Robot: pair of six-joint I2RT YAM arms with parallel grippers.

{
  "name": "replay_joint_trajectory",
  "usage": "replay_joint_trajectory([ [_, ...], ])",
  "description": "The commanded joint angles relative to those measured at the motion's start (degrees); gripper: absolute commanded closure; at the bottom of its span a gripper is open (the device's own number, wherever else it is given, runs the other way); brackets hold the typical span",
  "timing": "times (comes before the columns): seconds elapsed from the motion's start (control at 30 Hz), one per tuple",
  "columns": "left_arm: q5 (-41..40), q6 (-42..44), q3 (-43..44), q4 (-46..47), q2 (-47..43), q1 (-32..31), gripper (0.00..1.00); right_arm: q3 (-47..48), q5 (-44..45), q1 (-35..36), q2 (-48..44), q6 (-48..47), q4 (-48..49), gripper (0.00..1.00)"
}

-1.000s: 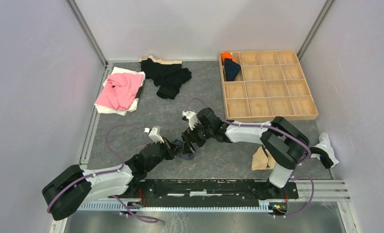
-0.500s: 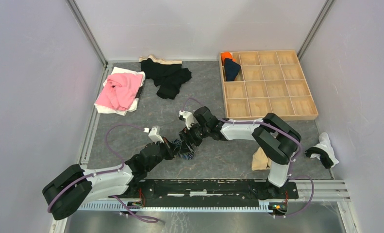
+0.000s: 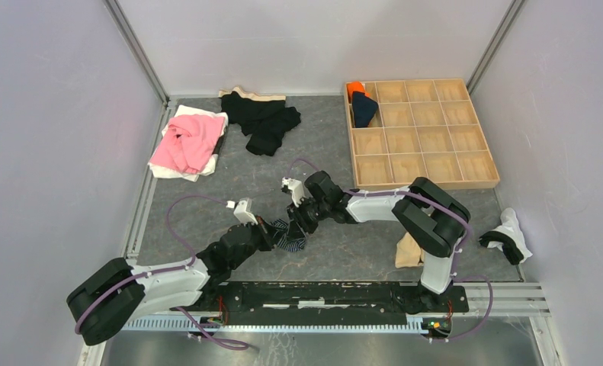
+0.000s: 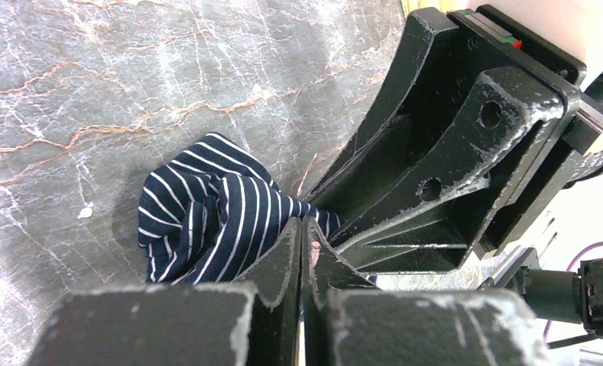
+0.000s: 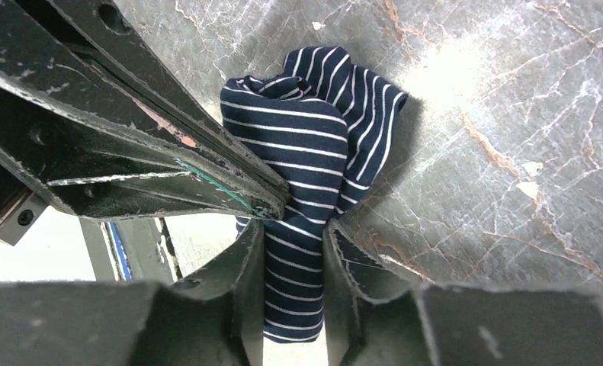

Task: Roll the underwear
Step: Pick up the underwear from the center of the board.

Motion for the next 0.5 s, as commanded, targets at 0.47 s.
replay_joint_trajectory([
  [0.47, -11.14, 3.85, 19.09, -43.82, -19.33, 0.08, 0.84, -9.63, 8.45, -0.14, -13.79, -5.53, 2.72, 1.0],
])
